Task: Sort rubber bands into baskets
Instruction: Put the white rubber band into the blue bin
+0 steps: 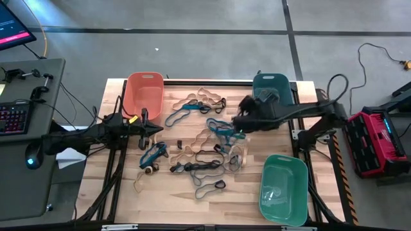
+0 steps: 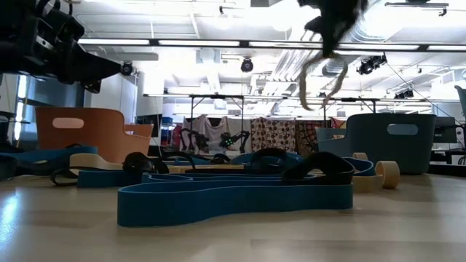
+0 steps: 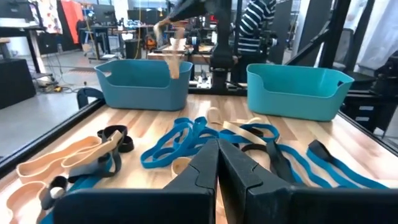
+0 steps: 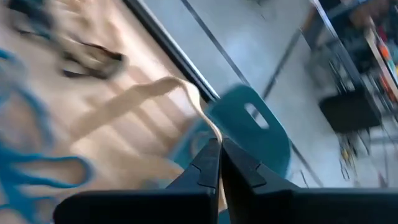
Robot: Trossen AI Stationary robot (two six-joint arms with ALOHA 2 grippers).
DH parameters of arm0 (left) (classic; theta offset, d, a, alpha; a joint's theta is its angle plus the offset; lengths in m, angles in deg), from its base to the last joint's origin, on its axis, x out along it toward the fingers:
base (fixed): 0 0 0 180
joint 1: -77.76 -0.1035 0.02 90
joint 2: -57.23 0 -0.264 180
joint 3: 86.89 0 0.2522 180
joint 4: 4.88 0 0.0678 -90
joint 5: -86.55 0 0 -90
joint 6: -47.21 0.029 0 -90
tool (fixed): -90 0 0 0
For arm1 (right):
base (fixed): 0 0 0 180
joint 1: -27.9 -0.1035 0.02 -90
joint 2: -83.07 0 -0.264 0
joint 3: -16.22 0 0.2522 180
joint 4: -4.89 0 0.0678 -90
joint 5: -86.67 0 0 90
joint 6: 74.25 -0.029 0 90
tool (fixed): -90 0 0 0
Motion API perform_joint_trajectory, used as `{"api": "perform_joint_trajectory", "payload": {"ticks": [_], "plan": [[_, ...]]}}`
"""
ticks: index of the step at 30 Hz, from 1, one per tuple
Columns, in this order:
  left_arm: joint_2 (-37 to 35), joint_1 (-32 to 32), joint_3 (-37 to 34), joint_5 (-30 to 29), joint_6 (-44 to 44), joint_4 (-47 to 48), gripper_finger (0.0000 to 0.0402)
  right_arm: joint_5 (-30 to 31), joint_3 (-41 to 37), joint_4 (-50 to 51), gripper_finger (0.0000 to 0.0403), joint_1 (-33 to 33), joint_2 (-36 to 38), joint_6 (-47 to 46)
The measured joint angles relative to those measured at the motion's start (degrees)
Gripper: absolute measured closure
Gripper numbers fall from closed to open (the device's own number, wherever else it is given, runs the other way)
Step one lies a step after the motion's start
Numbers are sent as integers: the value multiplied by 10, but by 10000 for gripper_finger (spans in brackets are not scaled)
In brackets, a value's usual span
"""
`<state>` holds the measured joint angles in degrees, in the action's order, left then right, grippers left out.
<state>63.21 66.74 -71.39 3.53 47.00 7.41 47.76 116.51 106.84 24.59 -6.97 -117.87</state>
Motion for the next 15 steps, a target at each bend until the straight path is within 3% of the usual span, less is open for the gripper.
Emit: {"api": "perform_joint_trajectory", "payload": {"ticks": [10,15], "plan": [[0,2,0,-9,-2,-2,401,4,-204,-141,403,158,103,53],[0,2,0,-24,2,-1,401,-37,-275,-252,403,237,111,125]]}}
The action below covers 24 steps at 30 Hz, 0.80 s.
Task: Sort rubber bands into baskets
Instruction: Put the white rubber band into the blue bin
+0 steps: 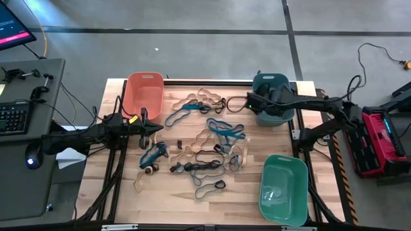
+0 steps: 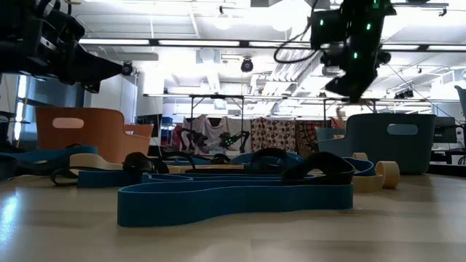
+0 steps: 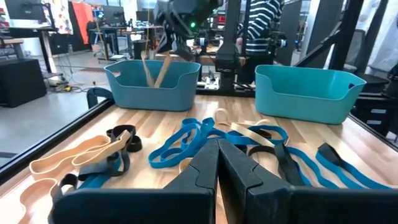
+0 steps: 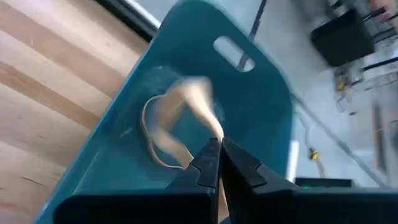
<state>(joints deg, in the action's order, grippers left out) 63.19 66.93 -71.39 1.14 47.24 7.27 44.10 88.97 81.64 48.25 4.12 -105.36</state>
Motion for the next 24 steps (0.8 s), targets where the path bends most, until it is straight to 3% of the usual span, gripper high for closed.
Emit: {"api": "perform_joint_trajectory", "payload": {"ticks": [5,10,19,22,24], "plan": [[0,0,0,-1,0,0,401,-67,-46,-96,403,58,0,53],[0,0,0,4,-16,1,402,-117,-51,-95,383,88,0,57],[47,18,46,29,-33,44,401,-150,0,-54,275,86,0,60],[76,38,72,29,-39,65,402,-147,13,-58,271,69,6,66],[98,54,90,29,-49,79,401,-147,14,-75,289,52,17,75]]}}
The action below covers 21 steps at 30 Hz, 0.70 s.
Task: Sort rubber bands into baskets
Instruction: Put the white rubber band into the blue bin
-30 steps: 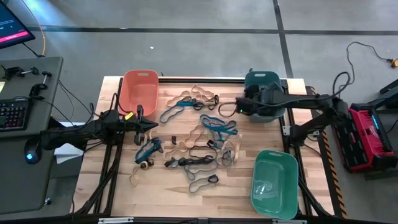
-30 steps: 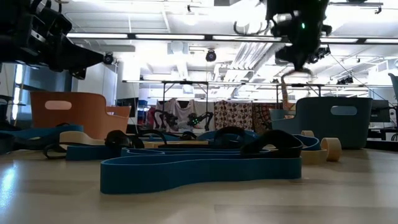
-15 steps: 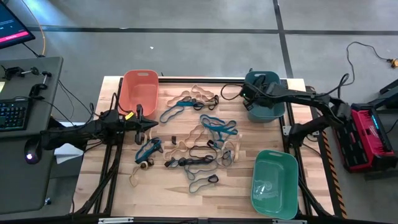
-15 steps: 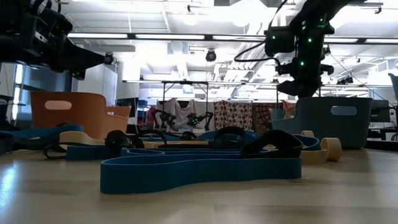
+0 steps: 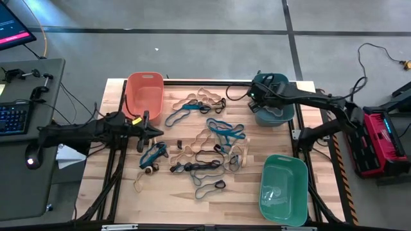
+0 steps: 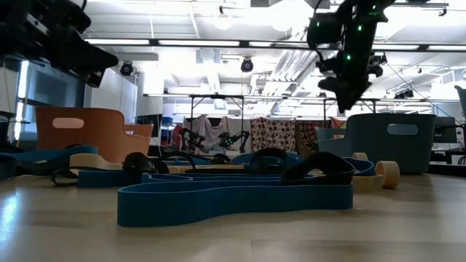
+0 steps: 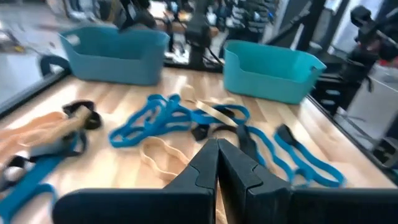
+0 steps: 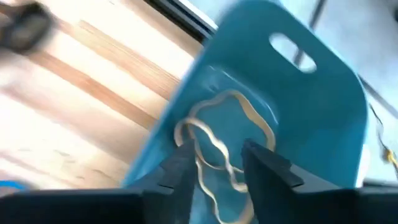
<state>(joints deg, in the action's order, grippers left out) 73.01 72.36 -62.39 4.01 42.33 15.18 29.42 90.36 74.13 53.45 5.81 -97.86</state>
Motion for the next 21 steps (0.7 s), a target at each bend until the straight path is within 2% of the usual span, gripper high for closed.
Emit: {"api": "perform_joint_trajectory", "payload": {"ticks": [4,6,11,16,21], "plan": [[50,35,44,-8,-6,41,402,7,-3,-29,369,-43,29,-1],[80,52,66,-27,-6,67,402,15,-3,-41,393,-67,42,-7],[158,93,105,-43,-22,95,402,41,-3,-55,380,-130,62,-31],[233,151,140,-43,-25,99,402,65,-3,-56,399,-184,65,-49],[298,229,190,-41,-32,149,402,76,-3,-61,397,-225,65,-69]]}}
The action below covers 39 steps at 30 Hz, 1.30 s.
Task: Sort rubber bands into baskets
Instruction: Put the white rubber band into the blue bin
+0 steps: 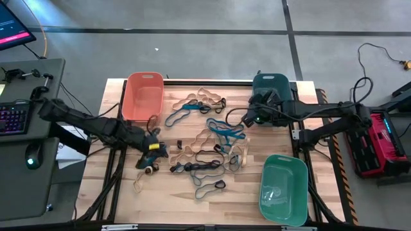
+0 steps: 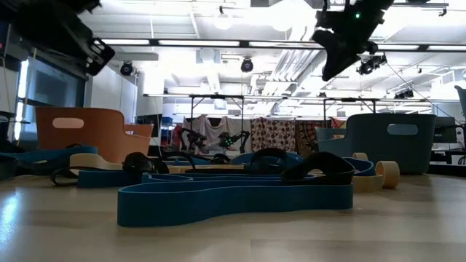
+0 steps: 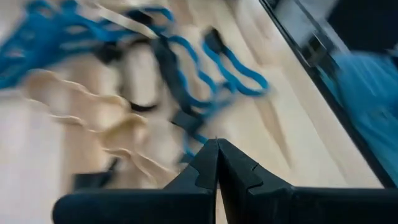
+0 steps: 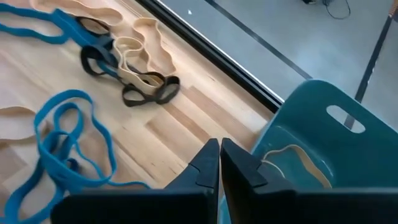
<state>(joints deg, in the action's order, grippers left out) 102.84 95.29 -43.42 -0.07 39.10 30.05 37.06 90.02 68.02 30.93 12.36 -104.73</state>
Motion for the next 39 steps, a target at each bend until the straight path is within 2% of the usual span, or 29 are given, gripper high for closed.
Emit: {"api": "perform_joint_trajectory", "payload": {"ticks": [8,16,25,39], "plan": [[91,110,73,-13,-82,162,401,19,0,-13,402,-49,0,-12],[192,155,79,-60,-187,284,369,42,0,-32,402,-74,0,-11],[249,160,79,-54,-188,265,326,44,0,-31,402,-73,0,-7],[228,159,79,-1,-189,248,323,43,0,-31,402,-73,0,-4]]}}
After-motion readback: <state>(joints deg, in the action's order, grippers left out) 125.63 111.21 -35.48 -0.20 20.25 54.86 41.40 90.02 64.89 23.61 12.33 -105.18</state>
